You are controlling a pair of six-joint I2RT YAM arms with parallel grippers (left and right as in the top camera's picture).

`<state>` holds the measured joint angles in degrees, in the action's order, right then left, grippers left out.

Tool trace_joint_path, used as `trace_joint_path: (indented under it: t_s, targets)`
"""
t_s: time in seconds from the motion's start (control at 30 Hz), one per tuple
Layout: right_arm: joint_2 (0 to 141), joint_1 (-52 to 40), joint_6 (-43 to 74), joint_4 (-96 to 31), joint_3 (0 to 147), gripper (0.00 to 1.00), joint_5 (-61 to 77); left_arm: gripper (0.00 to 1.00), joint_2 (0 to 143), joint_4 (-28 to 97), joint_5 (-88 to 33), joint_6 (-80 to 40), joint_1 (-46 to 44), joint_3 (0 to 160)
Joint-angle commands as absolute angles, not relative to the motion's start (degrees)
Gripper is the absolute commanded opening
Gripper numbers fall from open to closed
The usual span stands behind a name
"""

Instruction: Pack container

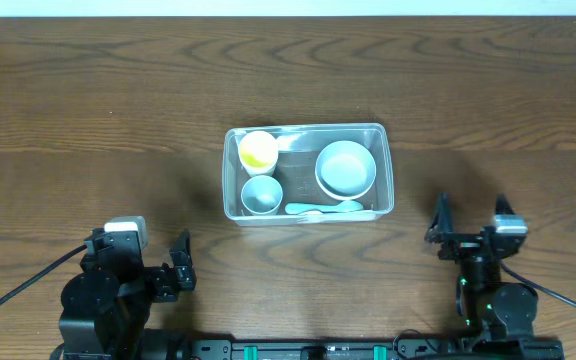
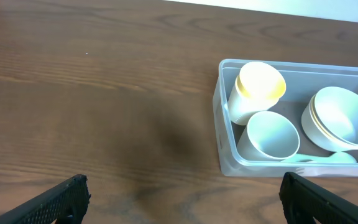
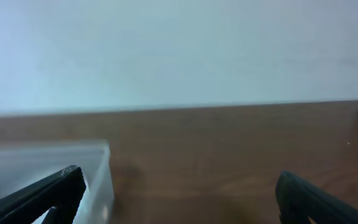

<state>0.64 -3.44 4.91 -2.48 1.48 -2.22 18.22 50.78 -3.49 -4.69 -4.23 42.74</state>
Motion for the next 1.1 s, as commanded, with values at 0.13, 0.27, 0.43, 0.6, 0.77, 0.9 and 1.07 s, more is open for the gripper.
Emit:
trace_joint_path:
  t_s: [0.13,0.27,0.43,0.6,0.77,0.9,1.07]
  targets:
    - [0.3,-3.0,0.7,-4.2,0.3,0.99,0.7,0.98,18.0,50.7,-3.5,-5.2,-4.2,42.6]
    - [0.3,-3.0,0.7,-4.2,0.3,0.99,0.7,0.98,18.0,50.7,-3.5,-5.2,-4.2,42.6]
    - [0.3,-3.0,0.7,-4.2,0.3,0.99,0.7,0.98,18.0,50.7,-3.5,-5.2,-4.2,42.6]
    - [0.3,-3.0,0.7,-4.2,0.3,0.99,0.7,0.98,18.0,50.7,-3.5,-5.2,-4.2,42.6]
    - [0.3,-3.0,0.7,-4.2,0.3,0.99,0.7,0.98,18.0,50.7,-3.5,-5.2,-4.2,42.6]
    - [0.3,-3.0,0.7,-4.2,0.3,0.99,0.7,0.98,18.0,50.7,-3.5,-5.2,-4.2,42.6]
    - [0.3,-3.0,0.7,-4.2,0.3,0.99,0.7,0.98,18.0,50.7,-3.5,-5.2,-4.2,42.6]
